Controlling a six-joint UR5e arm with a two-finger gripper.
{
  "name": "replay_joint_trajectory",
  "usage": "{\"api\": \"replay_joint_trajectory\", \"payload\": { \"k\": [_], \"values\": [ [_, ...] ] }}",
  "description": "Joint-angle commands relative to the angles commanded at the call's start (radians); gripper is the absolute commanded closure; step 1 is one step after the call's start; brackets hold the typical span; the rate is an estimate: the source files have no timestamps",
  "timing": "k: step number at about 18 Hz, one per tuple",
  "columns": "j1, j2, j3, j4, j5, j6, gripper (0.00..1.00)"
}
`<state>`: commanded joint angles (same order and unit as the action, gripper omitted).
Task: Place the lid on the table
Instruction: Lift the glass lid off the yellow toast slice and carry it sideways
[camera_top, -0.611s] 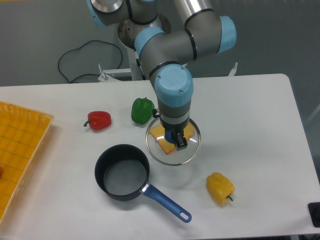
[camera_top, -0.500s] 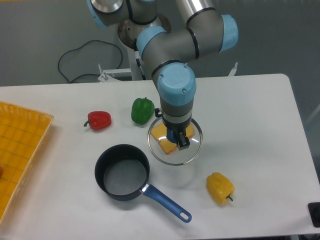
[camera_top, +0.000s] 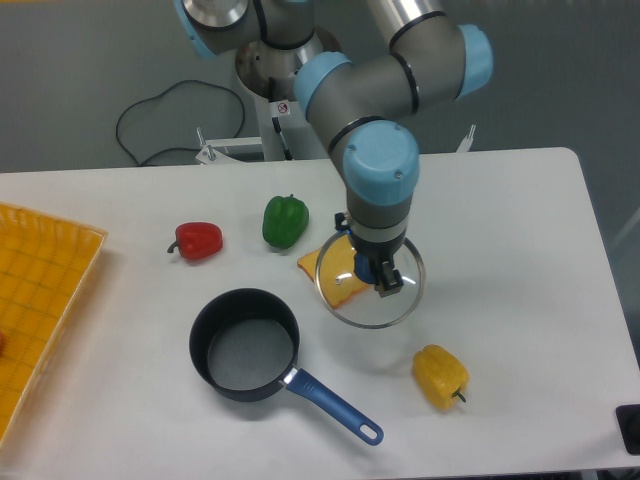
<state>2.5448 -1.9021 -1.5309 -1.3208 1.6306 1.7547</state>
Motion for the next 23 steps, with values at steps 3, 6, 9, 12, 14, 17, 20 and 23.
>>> {"api": "replay_joint_trajectory", "payload": {
  "k": [3,6,9,12,14,17,20,23],
  "values": [
    [0.017,-0.003,0.0,0.002,0.0,0.034,0.55],
    [0.043,-0.014,0.0,0.005,0.0,0.075,0.55],
    [0.061,-0.034,-0.006,0.044,0.0,0.12,0.55],
    [0.081,-0.051,-0.006,0.075,0.0,0.126,0.55],
    [0.097,-0.055,-0.008,0.075,0.002,0.161,0.55],
    [0.126,-0.055,-0.035,0.096,0.003,0.187,0.55],
    [0.155,-0.058,-0.063,0.129,0.012,0.2,0.54],
    [0.17,-0.074,-0.064,0.137,0.014,0.201,0.54]
  ]
}}
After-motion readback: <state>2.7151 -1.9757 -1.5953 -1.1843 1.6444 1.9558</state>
